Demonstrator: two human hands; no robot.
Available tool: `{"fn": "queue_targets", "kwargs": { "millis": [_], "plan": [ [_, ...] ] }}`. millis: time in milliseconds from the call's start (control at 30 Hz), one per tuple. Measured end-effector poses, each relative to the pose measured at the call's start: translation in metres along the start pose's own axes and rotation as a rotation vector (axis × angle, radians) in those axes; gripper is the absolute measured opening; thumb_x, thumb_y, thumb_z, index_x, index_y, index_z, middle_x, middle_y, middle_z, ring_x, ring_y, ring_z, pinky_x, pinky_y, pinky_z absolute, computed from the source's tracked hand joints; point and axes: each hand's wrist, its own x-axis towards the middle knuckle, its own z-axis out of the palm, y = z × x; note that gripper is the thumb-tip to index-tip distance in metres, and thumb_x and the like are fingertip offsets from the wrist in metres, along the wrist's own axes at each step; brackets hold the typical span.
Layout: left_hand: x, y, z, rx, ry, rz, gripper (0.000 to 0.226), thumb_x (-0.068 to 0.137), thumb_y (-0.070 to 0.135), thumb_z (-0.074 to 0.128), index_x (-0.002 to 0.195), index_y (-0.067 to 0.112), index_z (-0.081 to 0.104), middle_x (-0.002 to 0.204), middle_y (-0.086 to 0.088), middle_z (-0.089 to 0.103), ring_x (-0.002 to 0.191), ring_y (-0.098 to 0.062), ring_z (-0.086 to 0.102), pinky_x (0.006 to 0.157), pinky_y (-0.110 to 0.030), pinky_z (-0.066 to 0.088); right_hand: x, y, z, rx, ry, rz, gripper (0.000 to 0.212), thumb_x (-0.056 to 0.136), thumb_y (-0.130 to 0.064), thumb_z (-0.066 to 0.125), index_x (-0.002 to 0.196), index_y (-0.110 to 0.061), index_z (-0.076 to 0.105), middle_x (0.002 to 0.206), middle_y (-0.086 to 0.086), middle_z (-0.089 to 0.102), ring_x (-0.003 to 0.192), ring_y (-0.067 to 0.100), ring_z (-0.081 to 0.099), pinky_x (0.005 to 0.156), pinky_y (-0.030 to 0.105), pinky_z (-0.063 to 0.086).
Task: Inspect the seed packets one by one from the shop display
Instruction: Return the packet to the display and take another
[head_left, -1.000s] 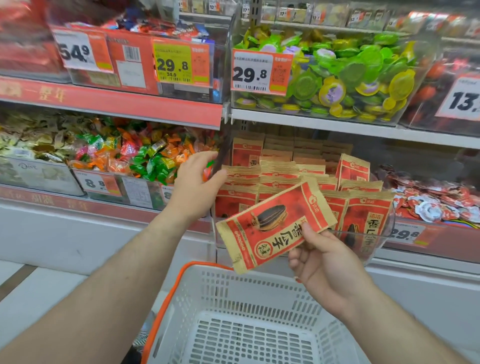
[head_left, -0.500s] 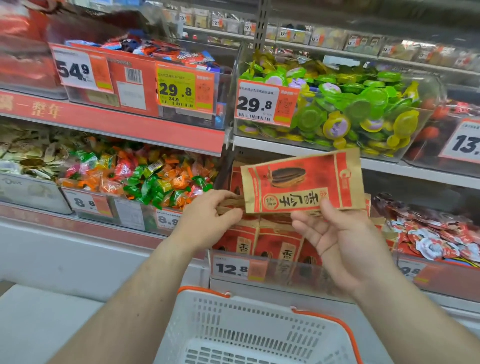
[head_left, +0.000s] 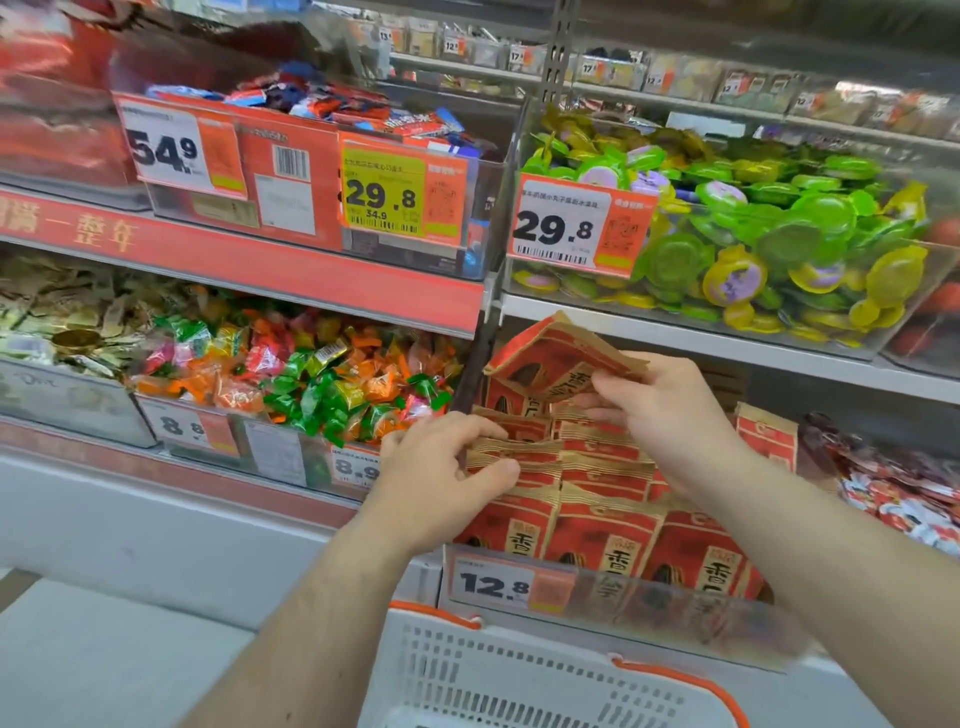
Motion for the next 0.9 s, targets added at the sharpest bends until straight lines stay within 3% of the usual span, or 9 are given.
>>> {"fn": "queue_targets", "kwargs": {
  "millis": [133, 233, 367, 533, 667, 833, 900],
  "plan": [
    [0.001, -0.001, 0.000, 0.021, -0.020, 0.014, 0.053, 0.063, 0.075, 0.031, 0.104, 0.050, 0.053, 0.102, 0.026, 0.051, 0.107, 0.000, 0.039, 0.091, -0.030, 0.017, 0.009, 0.003, 0.005, -0.046, -0.005, 0.019, 0.018, 0.098, -0.015, 0.057, 0.094, -0.029, 0.068, 0.092, -0.003, 0.075, 0.088, 0.014, 0.072, 0.091, 0.042, 0.057],
    [0.005, -0.002, -0.002, 0.024, -0.060, 0.038, 0.065, 0.062, 0.076, 0.032, 0.116, 0.049, 0.055, 0.127, 0.030, 0.040, 0.127, 0.000, 0.025, 0.100, -0.030, 0.011, 0.012, 0.003, 0.006, -0.066, -0.005, 0.038, 0.016, 0.098, -0.017, 0.056, 0.095, -0.029, 0.066, 0.092, -0.002, 0.075, 0.089, 0.015, 0.072, 0.091, 0.042, 0.057],
    [0.007, 0.000, -0.006, 0.016, -0.171, 0.022, 0.077, 0.060, 0.078, 0.032, 0.130, 0.050, 0.049, 0.154, 0.026, 0.027, 0.144, 0.005, 0.007, 0.118, -0.042, 0.000, 0.015, 0.002, 0.006, -0.087, -0.021, 0.057, 0.016, 0.098, -0.017, 0.055, 0.093, -0.029, 0.065, 0.094, 0.000, 0.074, 0.090, 0.017, 0.072, 0.091, 0.043, 0.057],
    [0.010, 0.005, -0.008, 0.062, -0.183, -0.014, 0.080, 0.056, 0.079, 0.028, 0.124, 0.046, 0.053, 0.136, 0.026, 0.043, 0.142, 0.002, 0.013, 0.117, -0.044, 0.000, 0.027, 0.003, 0.011, -0.194, -0.053, 0.093, 0.013, 0.097, -0.021, 0.054, 0.091, -0.025, 0.064, 0.093, 0.002, 0.072, 0.088, 0.016, 0.071, 0.090, 0.044, 0.057],
    [0.011, 0.007, -0.009, 0.088, -0.207, -0.035, 0.077, 0.054, 0.080, 0.028, 0.118, 0.046, 0.053, 0.136, 0.021, 0.046, 0.140, 0.002, 0.012, 0.116, -0.044, -0.001, 0.043, 0.003, 0.020, -0.408, -0.092, 0.117, 0.016, 0.097, -0.024, 0.053, 0.090, -0.018, 0.066, 0.087, 0.005, 0.073, 0.086, 0.022, 0.070, 0.089, 0.045, 0.055],
    [0.008, 0.008, -0.011, 0.128, -0.220, -0.043, 0.059, 0.069, 0.070, 0.037, 0.119, 0.045, 0.055, 0.133, 0.024, 0.046, 0.141, 0.001, 0.012, 0.117, -0.045, -0.003, 0.060, 0.002, 0.031, -0.711, -0.101, 0.104, 0.032, 0.090, -0.031, 0.064, 0.119, -0.017, 0.067, 0.112, 0.007, 0.068, 0.105, 0.026, 0.063, 0.080, 0.027, 0.044],
    [0.006, 0.008, -0.011, 0.125, -0.220, -0.043, 0.060, 0.070, 0.070, 0.037, 0.122, 0.044, 0.054, 0.138, 0.022, 0.046, 0.142, 0.002, 0.011, 0.117, -0.044, -0.002, 0.061, 0.001, 0.036, -0.752, -0.072, 0.018, 0.030, 0.089, -0.029, 0.065, 0.117, -0.021, 0.066, 0.107, 0.005, 0.067, 0.100, 0.024, 0.063, 0.078, 0.025, 0.044]
  ]
}}
